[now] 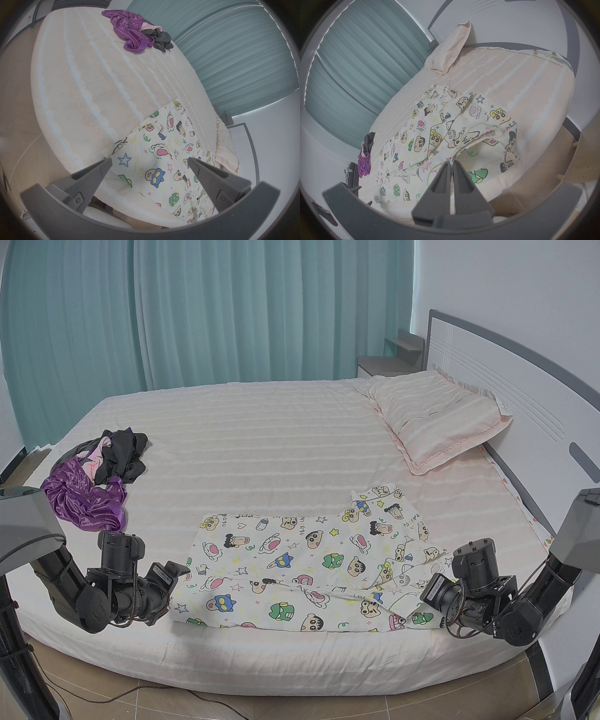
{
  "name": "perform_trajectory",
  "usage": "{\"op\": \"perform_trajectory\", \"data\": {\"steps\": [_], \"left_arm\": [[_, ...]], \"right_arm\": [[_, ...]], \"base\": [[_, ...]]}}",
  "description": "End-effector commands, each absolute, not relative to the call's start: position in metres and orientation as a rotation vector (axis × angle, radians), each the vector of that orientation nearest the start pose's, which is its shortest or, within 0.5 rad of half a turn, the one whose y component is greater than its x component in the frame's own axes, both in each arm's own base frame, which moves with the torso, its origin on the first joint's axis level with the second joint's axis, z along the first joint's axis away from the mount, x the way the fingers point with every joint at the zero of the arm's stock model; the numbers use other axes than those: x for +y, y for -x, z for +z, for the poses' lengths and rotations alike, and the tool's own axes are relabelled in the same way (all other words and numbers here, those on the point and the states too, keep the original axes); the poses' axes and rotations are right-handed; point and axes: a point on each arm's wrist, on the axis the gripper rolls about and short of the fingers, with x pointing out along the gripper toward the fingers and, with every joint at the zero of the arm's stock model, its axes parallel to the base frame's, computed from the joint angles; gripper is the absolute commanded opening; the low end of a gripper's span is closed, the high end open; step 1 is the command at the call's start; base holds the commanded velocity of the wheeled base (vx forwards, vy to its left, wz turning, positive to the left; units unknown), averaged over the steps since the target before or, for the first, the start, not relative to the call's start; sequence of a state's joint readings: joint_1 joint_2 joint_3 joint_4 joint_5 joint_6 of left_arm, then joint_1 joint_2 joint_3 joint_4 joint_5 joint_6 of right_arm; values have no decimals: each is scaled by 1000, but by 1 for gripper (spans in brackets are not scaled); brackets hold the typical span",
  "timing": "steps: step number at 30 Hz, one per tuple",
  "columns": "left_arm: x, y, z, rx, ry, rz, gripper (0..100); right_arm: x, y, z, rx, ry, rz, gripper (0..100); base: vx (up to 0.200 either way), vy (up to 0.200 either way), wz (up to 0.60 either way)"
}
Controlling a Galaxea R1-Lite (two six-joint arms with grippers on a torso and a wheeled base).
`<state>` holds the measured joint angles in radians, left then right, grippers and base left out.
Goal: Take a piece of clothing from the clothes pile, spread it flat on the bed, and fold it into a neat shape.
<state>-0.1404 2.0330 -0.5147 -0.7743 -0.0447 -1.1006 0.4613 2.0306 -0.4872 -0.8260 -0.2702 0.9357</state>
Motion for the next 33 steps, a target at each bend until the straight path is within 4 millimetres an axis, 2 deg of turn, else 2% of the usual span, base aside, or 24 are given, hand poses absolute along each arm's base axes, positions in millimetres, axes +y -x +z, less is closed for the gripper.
{"op": "perform_trajectory", "data": {"steps": [1,9,10,16,18,21,28,33], "left_arm": [[-42,-291,28,763,1007,251,100],[-42,-291,28,763,1007,251,100],[-42,-291,28,763,1009,251,100],[-42,-291,27,765,1007,252,100],[-42,-291,27,765,1007,252,100],[-42,-290,27,766,1007,253,100],[-48,-287,28,783,1001,227,100],[-53,-284,28,797,991,208,100]], "right_arm": [[128,-248,38,680,-613,-115,0],[130,-234,29,723,-574,-120,0],[130,-233,29,727,-571,-119,100],[132,-209,24,760,-524,-103,100],[133,-208,28,749,-530,-92,100],[132,-213,34,723,-549,-91,100],[128,-249,33,713,-637,-87,100],[134,-257,33,730,-717,-43,100]], "base": [[0,0,0],[0,0,0],[0,0,0],[0,0,0],[0,0,0],[0,0,0],[0,0,0],[0,0,0]]}}
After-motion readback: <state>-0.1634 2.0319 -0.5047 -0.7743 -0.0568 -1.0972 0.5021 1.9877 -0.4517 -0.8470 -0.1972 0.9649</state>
